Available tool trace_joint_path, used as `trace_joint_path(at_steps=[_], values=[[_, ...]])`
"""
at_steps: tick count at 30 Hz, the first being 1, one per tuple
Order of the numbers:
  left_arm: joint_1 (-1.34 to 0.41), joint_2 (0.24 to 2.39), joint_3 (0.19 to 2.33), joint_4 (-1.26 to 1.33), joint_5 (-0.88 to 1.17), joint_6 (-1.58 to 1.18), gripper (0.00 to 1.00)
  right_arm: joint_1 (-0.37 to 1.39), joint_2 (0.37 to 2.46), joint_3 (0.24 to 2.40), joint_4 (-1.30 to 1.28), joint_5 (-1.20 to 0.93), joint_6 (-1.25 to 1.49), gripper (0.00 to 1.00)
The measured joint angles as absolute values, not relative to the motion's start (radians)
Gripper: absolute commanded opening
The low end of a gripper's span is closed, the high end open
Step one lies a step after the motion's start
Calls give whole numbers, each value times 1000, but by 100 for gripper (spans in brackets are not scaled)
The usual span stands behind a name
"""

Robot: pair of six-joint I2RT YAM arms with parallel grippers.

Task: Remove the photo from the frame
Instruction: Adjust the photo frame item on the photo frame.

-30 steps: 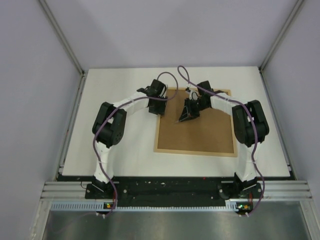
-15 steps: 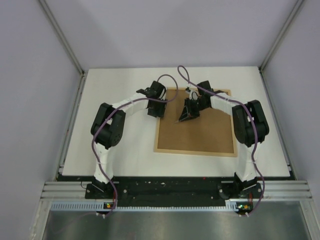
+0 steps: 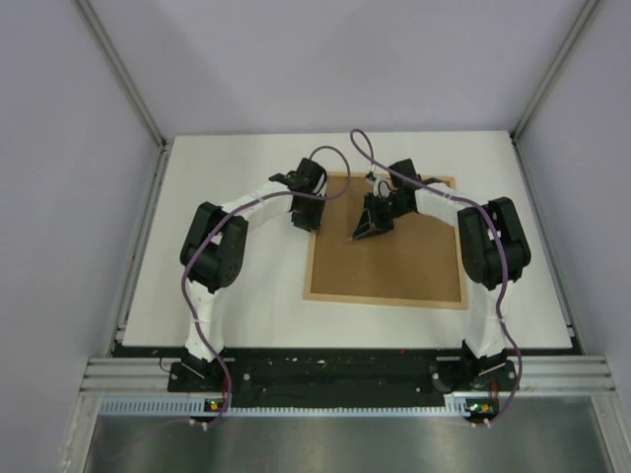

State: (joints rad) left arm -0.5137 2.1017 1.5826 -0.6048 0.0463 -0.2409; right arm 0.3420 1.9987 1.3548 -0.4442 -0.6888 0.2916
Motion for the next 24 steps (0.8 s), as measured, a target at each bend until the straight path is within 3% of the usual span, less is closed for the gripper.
trace_joint_path(at_steps=[7,24], values=[[-495,2046,1476,-491,73,-269,0,338,2008,1356,-443,-698,292,0],[-263,2023,1244,-165,585,-498,0,335,2031,1357,-415,-740,313,0]])
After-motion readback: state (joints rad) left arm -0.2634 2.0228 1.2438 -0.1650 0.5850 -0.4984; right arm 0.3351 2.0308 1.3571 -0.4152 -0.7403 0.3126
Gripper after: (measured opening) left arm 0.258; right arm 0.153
